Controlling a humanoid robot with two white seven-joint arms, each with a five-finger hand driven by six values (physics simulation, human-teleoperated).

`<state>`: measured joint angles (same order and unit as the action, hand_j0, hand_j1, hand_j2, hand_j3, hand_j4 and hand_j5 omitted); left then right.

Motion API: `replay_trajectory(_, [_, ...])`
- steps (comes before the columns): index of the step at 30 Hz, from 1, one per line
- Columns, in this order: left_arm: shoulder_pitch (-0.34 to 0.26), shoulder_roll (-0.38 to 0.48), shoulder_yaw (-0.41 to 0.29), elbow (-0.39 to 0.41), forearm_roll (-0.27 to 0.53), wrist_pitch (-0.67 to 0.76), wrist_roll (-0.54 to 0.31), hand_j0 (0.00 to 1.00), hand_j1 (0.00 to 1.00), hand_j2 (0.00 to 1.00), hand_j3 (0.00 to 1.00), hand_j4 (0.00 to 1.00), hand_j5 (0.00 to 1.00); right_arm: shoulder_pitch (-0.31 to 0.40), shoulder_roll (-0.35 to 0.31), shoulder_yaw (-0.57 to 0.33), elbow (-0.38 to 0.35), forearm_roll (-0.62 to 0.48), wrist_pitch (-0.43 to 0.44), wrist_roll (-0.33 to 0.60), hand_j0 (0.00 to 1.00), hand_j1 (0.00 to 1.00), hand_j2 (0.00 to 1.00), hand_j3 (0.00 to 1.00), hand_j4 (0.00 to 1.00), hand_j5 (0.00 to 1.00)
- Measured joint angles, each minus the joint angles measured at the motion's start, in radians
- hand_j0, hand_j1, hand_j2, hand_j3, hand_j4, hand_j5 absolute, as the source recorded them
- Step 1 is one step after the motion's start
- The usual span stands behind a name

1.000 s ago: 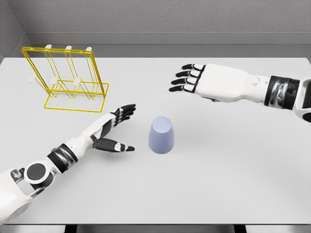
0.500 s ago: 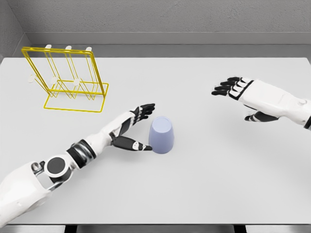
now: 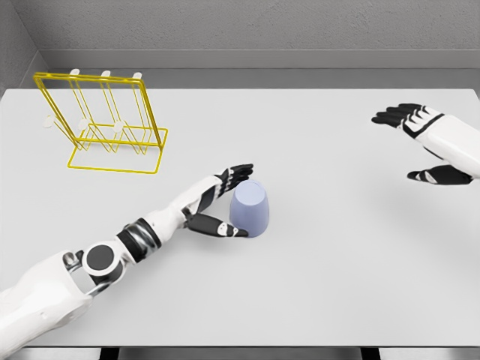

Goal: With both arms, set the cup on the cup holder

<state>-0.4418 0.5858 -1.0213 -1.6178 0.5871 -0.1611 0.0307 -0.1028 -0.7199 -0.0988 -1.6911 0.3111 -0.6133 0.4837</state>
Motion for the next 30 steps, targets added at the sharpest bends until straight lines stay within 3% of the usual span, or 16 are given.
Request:
replay_trajectory(17, [-0.009, -0.048, -0.013, 0.055, 0.002, 0.0, 0.0, 1.0, 1.0, 1.0, 1.0, 1.0, 1.0, 0.0, 0.007, -0.011, -0.002, -0.009, 0.0, 0.0, 1.0, 1.0, 1.0, 1.0, 1.0, 1.0])
replay_trajectory(20, [-0.015, -0.053, -0.019, 0.056, 0.003, 0.0, 0.001, 0.85, 0.85, 0.85, 0.85, 0.85, 0.85, 0.0, 0.007, -0.012, -0.002, -0.01, 0.0, 0.0, 1.0, 1.0, 1.0, 1.0, 1.0, 1.0])
replay_trajectory(21, [-0.015, -0.053, -0.021, 0.056, 0.003, -0.001, 0.001, 0.75, 0.75, 0.75, 0.75, 0.75, 0.75, 0.0, 0.007, -0.012, -0.002, -0.01, 0.0, 0.0, 1.0, 1.0, 1.0, 1.0, 1.0, 1.0])
replay_trajectory(24, [-0.014, -0.055, -0.022, 0.056, 0.023, -0.002, 0.002, 0.62, 0.62, 0.62, 0.62, 0.62, 0.62, 0.0, 0.007, -0.012, -0.002, -0.01, 0.0, 0.0, 1.0, 1.0, 1.0, 1.0, 1.0, 1.0])
replay_trajectory(30, [-0.014, -0.054, -0.022, 0.055, 0.039, -0.007, 0.006, 0.58, 0.58, 0.58, 0.58, 0.58, 0.58, 0.0, 0.007, -0.011, -0.002, -0.012, 0.0, 0.0, 1.0, 1.0, 1.0, 1.0, 1.0, 1.0])
